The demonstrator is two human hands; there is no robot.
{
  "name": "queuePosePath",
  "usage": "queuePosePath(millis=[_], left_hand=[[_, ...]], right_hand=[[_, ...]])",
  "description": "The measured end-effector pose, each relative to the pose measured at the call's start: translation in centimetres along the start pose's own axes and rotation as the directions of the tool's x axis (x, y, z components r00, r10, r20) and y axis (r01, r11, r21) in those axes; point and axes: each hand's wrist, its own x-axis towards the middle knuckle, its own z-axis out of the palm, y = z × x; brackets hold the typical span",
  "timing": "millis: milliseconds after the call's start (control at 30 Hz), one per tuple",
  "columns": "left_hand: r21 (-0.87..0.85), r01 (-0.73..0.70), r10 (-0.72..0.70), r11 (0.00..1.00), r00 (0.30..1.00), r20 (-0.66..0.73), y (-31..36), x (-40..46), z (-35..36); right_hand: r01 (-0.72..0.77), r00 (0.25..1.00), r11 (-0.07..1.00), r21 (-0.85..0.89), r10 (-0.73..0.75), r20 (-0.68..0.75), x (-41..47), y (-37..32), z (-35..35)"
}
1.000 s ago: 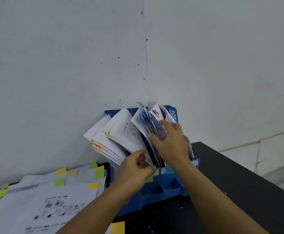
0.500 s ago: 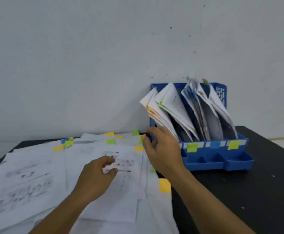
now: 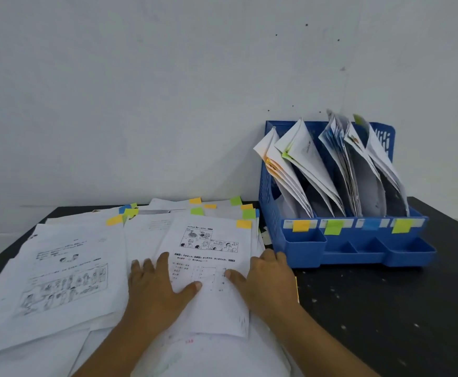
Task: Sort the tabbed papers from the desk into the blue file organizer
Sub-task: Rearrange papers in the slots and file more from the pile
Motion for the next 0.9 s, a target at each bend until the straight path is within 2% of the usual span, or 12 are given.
queuePosePath(millis=[100,233,333,433,533,633,667,700,767,800,867,900], left_hand=[[-0.168,0.002,-0.008,0.986,0.999,-0.036,0.0,0.1,-0.2],[-0.445,-0.045,-0.032,0.894,0.986,-0.165,0.3,-0.1,-1.2],[-0.620,-0.079,-0.057,0.781,0.979,-0.197,0.3,-0.2,-2.3],[-0.778,-0.099,-0.012,0.620,0.991,-0.135,0.2,-0.1,-3.7],[-0.866,-0.099,0.018,0.490,0.994,-0.103,-0.2,-0.2,-4.9],[-0.902,-0.098,0.045,0.420,0.995,-0.087,-0.5,-0.2,-5.5],[-0.899,-0.100,0.062,0.426,0.995,-0.081,-0.6,-0.2,-5.5],[-0.892,-0.103,0.074,0.440,0.994,-0.079,-0.7,-0.1,-5.5],[-0.858,-0.123,0.078,0.499,0.992,-0.097,-0.7,-0.2,-5.3],[-0.803,-0.145,0.064,0.578,0.989,-0.132,-0.7,-0.2,-5.2],[-0.576,-0.202,0.053,0.792,0.963,-0.266,-0.2,-0.3,-5.3],[-0.468,-0.252,0.082,0.847,0.932,-0.354,0.2,-0.3,-5.3]], right_hand=[[0.004,1.000,1.000,-0.017,-0.004,0.014,-0.2,-0.1,0.0],[-0.023,1.000,0.994,0.107,0.020,0.023,-0.1,0.1,-0.1],[-0.045,0.998,0.975,0.217,0.035,0.048,-0.3,-0.1,-0.5],[-0.066,0.998,0.935,0.348,0.055,0.044,0.1,0.0,-0.6],[-0.099,0.995,0.774,0.626,0.071,0.070,0.6,0.1,-1.1],[-0.171,0.985,0.407,0.898,0.065,0.158,0.9,0.3,-2.1],[-0.188,0.982,0.277,0.943,0.042,0.183,0.9,0.5,-2.2],[-0.188,0.982,0.195,0.963,0.008,0.190,1.0,0.8,-2.2],[-0.137,0.989,0.140,0.981,-0.038,0.144,0.7,1.2,-2.6],[-0.105,0.993,0.122,0.987,-0.040,0.111,0.5,1.2,-2.7],[-0.020,0.999,0.097,0.995,-0.022,0.023,0.2,1.2,-3.3],[0.023,1.000,0.091,0.996,-0.019,-0.021,0.1,1.2,-3.4]])
